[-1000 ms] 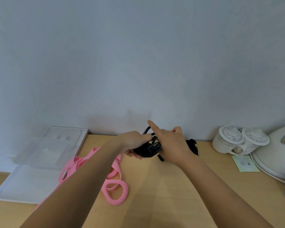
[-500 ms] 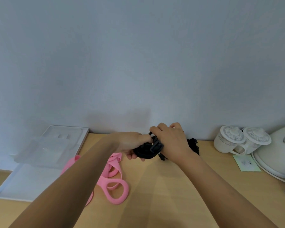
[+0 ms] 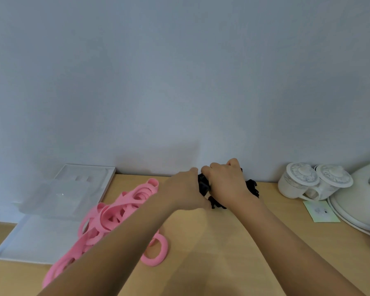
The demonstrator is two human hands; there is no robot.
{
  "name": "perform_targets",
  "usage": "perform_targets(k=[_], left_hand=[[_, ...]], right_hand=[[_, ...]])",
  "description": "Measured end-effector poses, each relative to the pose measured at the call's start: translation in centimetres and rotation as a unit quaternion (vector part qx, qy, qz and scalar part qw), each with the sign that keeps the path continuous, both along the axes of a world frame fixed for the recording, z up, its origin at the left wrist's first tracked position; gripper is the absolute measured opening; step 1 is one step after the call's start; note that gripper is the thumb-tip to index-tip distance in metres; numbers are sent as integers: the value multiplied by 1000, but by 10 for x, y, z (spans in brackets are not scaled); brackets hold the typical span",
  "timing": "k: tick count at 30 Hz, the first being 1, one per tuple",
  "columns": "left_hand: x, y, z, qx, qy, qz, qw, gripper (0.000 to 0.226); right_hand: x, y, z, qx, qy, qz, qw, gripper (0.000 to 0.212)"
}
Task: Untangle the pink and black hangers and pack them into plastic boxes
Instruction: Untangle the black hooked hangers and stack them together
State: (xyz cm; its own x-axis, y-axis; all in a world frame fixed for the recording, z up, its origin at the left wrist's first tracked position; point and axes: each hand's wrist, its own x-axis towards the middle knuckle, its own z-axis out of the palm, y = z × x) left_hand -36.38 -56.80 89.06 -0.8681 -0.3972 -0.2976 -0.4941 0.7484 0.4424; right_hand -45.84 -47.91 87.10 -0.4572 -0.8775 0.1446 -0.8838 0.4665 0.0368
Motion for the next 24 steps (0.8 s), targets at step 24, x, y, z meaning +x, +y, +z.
perform_targets(k=[24], left_hand=[[-21,-8,-33,67,-19,76,995,20]], right_hand=[[7,-1,-9,63,-18,-16,998,12]])
